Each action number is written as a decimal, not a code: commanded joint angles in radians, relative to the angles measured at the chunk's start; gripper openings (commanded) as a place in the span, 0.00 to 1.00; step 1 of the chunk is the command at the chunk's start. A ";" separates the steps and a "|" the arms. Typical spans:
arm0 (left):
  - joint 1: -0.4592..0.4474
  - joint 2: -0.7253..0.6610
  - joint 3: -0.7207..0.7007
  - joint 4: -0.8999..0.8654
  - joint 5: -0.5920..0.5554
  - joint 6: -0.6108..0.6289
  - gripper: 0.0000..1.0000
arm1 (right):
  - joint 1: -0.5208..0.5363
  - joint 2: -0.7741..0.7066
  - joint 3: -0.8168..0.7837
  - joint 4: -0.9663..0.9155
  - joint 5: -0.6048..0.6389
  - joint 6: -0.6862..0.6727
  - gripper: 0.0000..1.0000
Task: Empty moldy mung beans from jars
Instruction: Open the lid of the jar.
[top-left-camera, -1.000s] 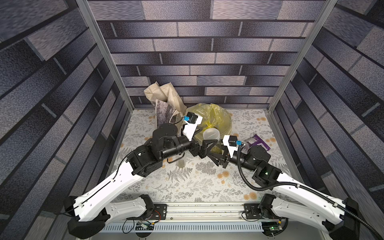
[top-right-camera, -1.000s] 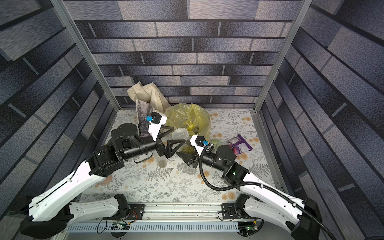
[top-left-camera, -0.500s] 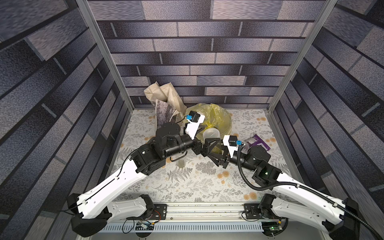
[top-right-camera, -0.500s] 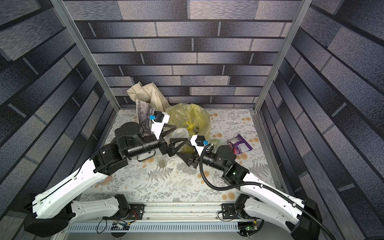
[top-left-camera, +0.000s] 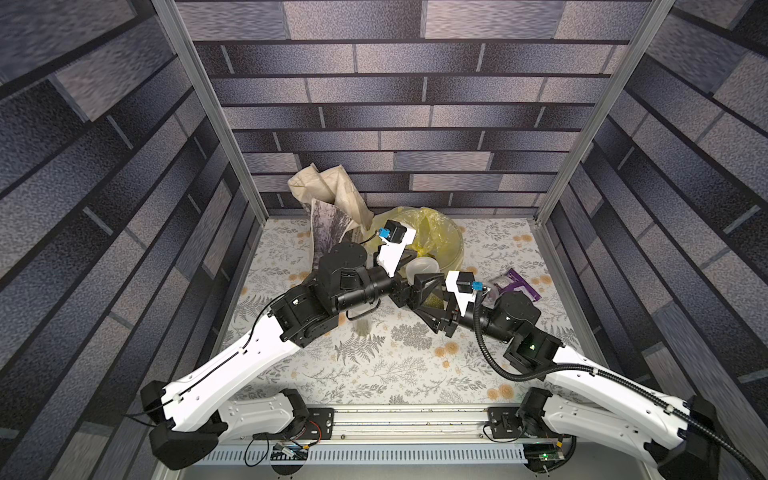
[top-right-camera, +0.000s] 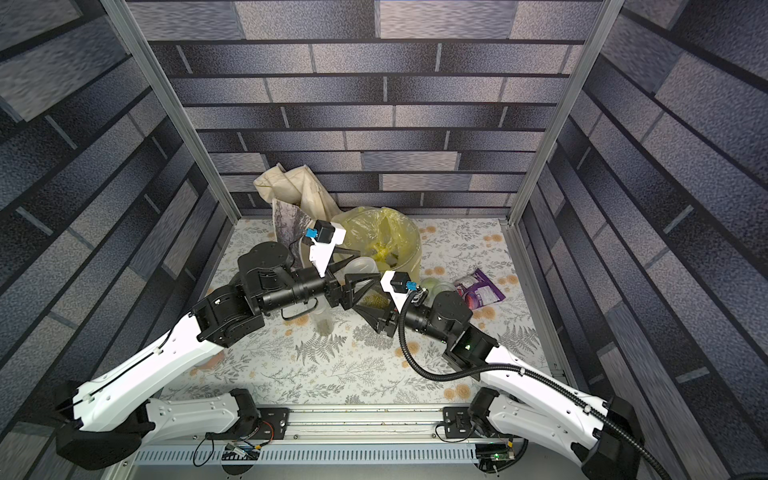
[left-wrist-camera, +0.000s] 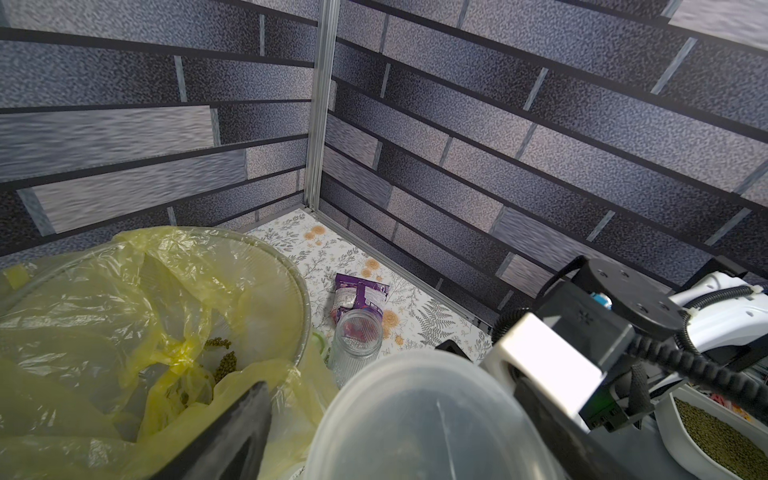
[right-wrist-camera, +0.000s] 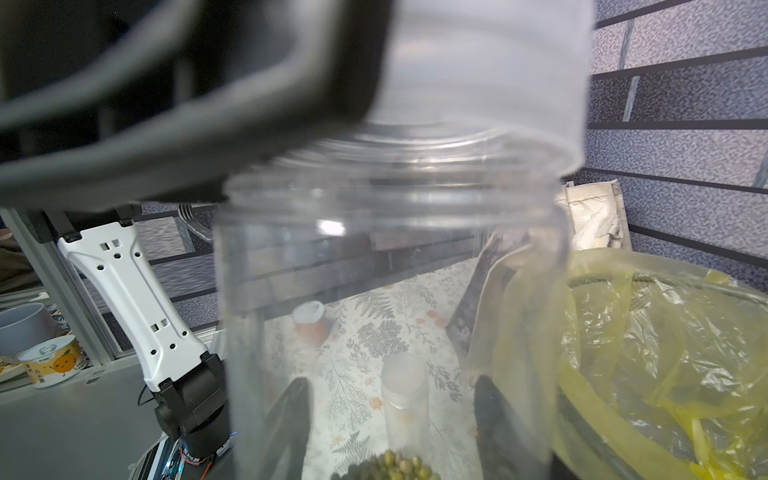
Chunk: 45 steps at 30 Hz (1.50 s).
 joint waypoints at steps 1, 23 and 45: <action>0.009 -0.003 -0.002 0.048 -0.010 0.022 0.87 | -0.005 -0.009 -0.014 0.053 -0.001 -0.005 0.56; 0.011 0.011 -0.022 0.066 0.013 0.005 0.73 | -0.006 0.014 -0.019 0.104 0.029 0.006 0.52; 0.036 0.041 0.009 0.034 -0.108 -0.140 0.58 | -0.006 0.045 0.017 0.051 0.186 -0.048 0.46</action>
